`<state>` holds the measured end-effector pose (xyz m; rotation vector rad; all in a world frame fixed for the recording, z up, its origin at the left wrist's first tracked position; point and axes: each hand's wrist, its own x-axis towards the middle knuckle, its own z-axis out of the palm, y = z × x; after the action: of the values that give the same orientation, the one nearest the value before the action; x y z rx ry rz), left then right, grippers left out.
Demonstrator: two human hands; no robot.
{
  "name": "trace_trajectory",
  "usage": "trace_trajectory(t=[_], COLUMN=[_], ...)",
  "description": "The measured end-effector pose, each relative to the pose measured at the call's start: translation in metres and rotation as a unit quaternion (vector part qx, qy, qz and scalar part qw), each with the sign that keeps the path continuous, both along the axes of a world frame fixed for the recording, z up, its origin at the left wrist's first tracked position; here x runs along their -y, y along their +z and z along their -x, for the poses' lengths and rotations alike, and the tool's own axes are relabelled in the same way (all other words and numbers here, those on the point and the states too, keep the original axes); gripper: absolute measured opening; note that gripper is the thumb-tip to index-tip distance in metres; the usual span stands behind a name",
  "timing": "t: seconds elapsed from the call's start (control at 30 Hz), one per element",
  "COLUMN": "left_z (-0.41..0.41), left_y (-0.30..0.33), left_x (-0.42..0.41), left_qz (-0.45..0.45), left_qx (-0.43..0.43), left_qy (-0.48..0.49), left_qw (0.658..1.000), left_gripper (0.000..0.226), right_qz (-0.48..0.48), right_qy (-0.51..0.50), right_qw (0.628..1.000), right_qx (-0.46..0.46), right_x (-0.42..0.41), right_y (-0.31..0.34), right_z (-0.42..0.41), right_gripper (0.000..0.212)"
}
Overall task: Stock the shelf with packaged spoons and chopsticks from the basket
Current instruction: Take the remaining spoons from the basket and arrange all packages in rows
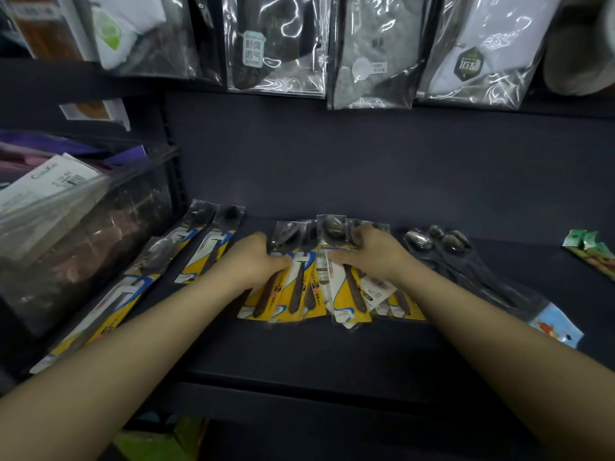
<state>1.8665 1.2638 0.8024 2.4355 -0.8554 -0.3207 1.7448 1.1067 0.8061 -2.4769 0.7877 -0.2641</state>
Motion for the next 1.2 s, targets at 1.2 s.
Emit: trace_trajectory(t=[1.2], left_z=[-0.003], left_y=[0.008], left_x=[-0.093], left_qz=[0.446], left_qx=[-0.353], left_qy=[0.126], left_qw=[0.813], left_gripper=[0.018], right_qz=[-0.372], right_qy=[-0.012], right_qw=[0.915], right_qx=[0.153], right_x=[-0.056], right_y=[0.0], right_z=[-0.118], right_gripper=[0.024])
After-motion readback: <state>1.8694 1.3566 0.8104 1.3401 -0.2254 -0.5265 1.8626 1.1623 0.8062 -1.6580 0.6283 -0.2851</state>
